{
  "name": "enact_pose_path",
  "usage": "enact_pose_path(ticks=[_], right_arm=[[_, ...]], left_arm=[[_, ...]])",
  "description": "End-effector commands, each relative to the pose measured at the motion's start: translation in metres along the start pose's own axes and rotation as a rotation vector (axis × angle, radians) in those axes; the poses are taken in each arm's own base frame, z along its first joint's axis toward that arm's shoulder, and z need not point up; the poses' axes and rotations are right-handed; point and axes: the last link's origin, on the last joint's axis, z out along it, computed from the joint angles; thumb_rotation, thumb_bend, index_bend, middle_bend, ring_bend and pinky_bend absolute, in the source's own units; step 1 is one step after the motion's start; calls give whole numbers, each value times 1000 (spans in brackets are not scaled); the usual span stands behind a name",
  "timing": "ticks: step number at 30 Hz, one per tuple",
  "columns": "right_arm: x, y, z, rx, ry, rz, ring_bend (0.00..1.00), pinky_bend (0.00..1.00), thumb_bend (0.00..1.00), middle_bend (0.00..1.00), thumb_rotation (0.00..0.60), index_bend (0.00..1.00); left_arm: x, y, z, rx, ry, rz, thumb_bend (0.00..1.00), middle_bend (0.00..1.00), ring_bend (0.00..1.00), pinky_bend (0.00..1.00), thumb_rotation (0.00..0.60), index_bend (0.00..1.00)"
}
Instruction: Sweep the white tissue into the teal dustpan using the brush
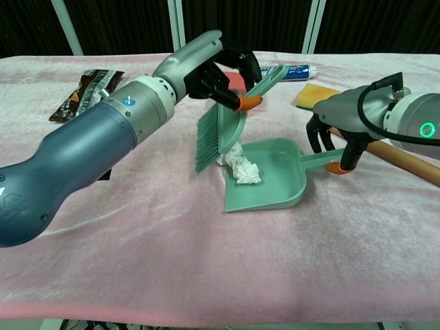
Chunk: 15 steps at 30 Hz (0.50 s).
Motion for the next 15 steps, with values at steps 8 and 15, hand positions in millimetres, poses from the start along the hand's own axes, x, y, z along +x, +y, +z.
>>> enact_pose_path(ticks=[8, 15], right_arm=[[-2, 3, -2, -1, -11, 1, 711, 763, 598, 665, 600, 659], [-4, 2, -3, 4, -16, 9, 711, 763, 597, 665, 600, 659]], left_arm=[[-29, -3, 1, 26, -55, -7, 372, 632, 900, 1000, 600, 575], [-42, 8, 4, 12, -62, -46, 371, 630, 900, 1000, 600, 573]])
